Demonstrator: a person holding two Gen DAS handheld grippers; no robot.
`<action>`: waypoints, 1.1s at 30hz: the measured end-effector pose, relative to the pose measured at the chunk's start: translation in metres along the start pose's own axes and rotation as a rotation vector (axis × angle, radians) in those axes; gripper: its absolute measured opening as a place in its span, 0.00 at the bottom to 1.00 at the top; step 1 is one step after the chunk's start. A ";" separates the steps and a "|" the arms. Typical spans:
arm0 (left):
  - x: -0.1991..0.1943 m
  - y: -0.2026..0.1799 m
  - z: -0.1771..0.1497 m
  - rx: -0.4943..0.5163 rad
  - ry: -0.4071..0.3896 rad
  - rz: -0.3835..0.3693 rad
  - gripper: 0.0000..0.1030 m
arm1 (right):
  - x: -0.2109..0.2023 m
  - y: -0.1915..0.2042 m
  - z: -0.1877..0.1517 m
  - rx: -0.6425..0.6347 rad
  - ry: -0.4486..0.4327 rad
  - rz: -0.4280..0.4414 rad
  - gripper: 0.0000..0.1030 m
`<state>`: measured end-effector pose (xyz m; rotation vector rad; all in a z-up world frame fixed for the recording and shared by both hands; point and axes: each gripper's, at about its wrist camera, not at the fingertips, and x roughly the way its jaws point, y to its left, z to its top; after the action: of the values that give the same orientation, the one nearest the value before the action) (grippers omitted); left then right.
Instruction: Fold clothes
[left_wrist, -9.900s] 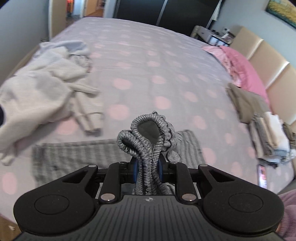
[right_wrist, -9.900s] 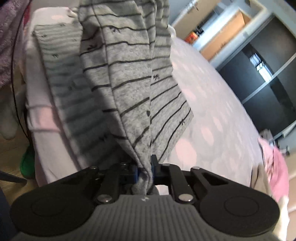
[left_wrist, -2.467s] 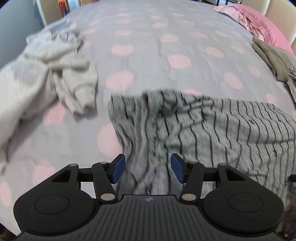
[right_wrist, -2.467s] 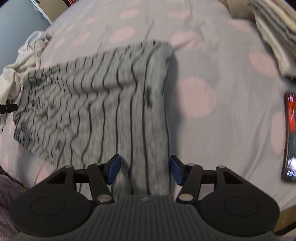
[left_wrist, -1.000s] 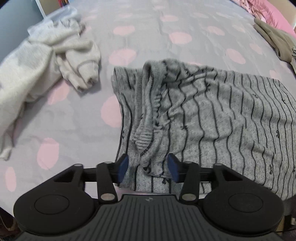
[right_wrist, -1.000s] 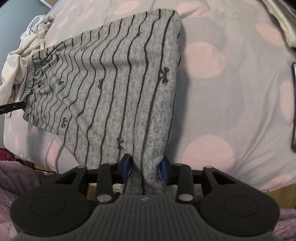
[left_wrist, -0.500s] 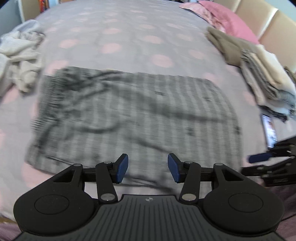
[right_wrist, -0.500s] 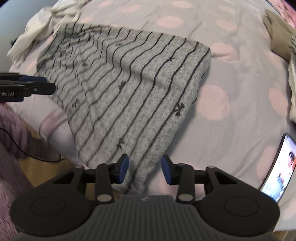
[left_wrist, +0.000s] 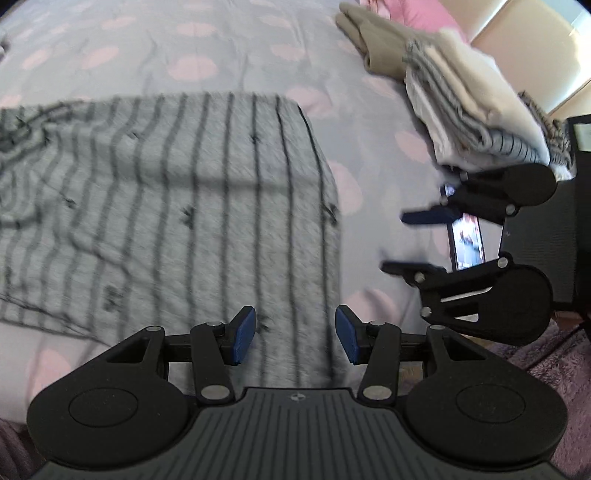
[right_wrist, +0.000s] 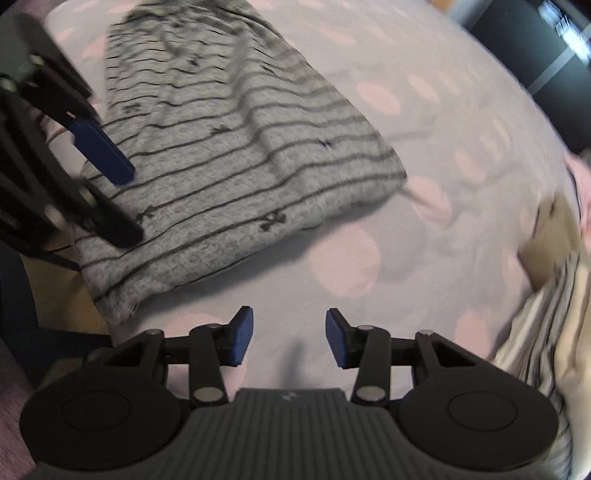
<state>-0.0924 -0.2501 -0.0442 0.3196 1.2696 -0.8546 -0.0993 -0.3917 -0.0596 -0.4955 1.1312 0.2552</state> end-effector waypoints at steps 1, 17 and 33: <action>0.004 -0.006 0.000 0.002 0.008 0.001 0.44 | 0.000 0.002 -0.003 -0.029 -0.015 0.000 0.46; 0.068 -0.060 -0.015 0.104 -0.002 0.219 0.42 | 0.029 0.015 -0.021 -0.115 0.016 -0.018 0.49; 0.000 -0.001 -0.025 0.083 -0.037 0.057 0.11 | 0.039 0.025 -0.027 -0.498 -0.135 -0.246 0.53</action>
<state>-0.1108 -0.2343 -0.0521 0.4030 1.1876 -0.8623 -0.1154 -0.3857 -0.1098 -1.0352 0.8606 0.3508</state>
